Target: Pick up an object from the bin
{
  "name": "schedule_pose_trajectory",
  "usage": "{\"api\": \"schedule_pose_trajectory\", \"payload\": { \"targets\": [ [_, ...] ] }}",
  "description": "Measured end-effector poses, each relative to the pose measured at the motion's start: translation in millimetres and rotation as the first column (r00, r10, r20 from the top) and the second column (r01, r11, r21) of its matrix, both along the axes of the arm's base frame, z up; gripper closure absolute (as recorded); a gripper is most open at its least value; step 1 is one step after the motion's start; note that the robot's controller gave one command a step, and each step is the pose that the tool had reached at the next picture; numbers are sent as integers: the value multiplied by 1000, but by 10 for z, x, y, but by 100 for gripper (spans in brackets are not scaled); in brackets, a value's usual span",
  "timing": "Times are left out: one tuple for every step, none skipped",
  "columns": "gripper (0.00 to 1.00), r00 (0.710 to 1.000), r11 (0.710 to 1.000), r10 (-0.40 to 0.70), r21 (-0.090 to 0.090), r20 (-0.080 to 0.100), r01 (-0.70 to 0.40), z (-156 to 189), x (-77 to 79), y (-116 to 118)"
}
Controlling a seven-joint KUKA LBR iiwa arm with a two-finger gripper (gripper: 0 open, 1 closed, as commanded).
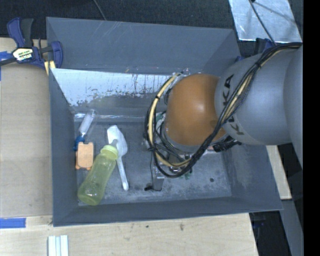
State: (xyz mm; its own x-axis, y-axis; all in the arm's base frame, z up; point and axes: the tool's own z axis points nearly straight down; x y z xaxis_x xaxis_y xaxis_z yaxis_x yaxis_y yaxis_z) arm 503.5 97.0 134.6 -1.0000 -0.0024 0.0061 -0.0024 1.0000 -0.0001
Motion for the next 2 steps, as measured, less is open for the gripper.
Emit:
{"api": "schedule_pose_trajectory", "payload": {
  "targets": [
    [0, 1000, 1000, -3, 1, 8, 3, 46, 20, -5],
    [0, 967, 967, 255, -1, 10, -255, -41, 108, 204]
  ]
}}
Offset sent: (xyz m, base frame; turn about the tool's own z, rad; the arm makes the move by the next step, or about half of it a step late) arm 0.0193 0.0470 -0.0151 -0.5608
